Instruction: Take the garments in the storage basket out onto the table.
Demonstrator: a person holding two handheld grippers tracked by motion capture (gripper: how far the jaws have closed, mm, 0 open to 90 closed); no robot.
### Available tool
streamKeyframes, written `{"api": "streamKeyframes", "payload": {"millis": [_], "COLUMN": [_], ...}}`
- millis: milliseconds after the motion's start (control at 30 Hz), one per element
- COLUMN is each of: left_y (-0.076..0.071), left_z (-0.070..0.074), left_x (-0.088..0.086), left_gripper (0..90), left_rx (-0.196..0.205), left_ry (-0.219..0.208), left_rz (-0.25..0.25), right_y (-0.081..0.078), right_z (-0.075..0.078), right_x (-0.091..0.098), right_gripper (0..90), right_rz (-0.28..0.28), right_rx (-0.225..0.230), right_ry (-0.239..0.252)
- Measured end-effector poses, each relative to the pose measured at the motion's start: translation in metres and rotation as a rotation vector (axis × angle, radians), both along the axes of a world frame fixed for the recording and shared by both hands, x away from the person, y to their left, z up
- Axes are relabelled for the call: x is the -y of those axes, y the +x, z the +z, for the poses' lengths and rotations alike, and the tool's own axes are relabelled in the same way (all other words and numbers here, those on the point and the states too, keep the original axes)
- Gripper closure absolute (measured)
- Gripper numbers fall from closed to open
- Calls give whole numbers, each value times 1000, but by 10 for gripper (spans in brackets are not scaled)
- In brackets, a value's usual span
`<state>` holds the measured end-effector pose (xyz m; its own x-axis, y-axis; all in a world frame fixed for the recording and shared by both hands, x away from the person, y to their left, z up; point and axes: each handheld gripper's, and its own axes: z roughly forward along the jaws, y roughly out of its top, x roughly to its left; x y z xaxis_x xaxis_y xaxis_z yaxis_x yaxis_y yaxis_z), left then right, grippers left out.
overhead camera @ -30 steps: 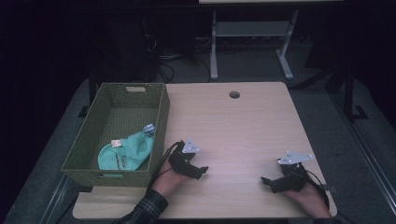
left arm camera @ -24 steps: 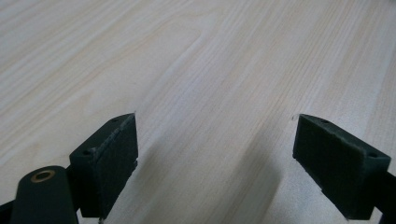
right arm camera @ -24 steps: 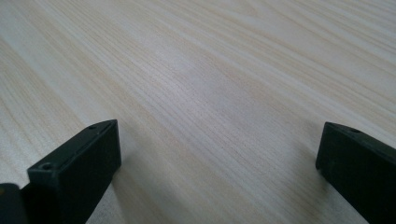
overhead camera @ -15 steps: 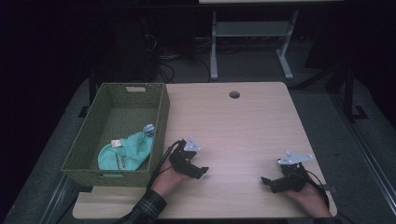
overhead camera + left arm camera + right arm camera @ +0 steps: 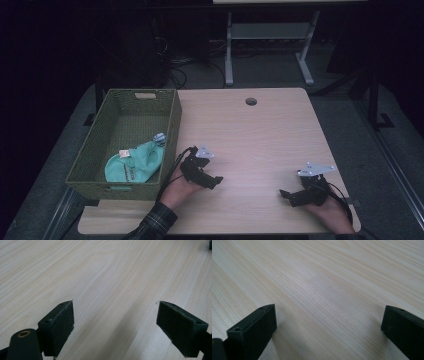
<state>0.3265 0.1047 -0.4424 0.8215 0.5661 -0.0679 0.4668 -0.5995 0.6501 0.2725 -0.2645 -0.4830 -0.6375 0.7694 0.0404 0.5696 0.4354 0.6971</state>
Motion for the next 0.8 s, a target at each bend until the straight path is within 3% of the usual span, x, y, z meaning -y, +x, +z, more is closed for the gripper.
{"api": "streamKeyframes", "payload": {"millis": [800], "left_y": [3], "left_z": [16], "left_x": [-1], "left_gripper": [141], "left_rx": [-7], "left_ry": [-7], "left_rz": [15], "right_y": [0], "right_z": [0], "right_x": [-1], "right_gripper": [0], "right_rz": [-7], "right_rx": [1], "right_ry": [1]}}
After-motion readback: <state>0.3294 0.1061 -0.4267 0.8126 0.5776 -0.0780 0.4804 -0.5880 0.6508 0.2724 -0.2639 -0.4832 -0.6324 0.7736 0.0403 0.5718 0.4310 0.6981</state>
